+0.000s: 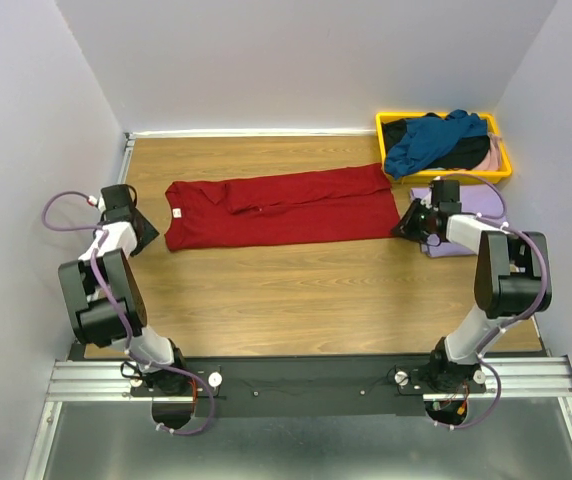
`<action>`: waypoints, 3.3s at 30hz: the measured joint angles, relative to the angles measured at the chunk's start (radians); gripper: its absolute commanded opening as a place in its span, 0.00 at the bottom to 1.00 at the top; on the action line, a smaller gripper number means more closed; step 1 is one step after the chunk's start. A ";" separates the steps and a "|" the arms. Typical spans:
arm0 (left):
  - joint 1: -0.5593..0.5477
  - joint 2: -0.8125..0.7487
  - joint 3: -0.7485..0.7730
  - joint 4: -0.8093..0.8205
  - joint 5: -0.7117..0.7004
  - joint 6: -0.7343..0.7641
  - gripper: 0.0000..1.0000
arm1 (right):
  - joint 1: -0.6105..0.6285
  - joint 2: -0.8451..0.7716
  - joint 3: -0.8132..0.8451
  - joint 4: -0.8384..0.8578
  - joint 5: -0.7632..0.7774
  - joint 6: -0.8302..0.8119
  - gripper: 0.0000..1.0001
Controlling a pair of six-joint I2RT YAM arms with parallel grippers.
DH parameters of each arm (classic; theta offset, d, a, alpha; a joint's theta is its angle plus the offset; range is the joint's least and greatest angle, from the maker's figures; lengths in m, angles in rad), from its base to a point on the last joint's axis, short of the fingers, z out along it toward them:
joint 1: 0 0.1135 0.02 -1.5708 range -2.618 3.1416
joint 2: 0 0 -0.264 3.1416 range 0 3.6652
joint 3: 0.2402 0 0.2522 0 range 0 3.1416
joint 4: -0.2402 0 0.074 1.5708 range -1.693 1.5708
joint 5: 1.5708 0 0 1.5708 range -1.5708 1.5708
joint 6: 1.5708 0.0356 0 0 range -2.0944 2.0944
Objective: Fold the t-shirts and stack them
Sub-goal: Fold the tshirt
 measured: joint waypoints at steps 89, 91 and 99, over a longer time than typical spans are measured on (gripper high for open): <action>-0.371 0.154 0.085 0.136 0.303 -0.132 0.39 | 0.801 0.475 0.916 -0.303 0.112 -0.325 0.47; -0.372 0.151 0.085 0.134 0.296 -0.135 0.39 | 0.805 0.477 0.916 -0.303 0.112 -0.328 0.47; -0.381 0.110 0.108 0.103 0.256 -0.142 0.36 | 0.808 0.478 0.916 -0.303 0.134 -0.334 0.47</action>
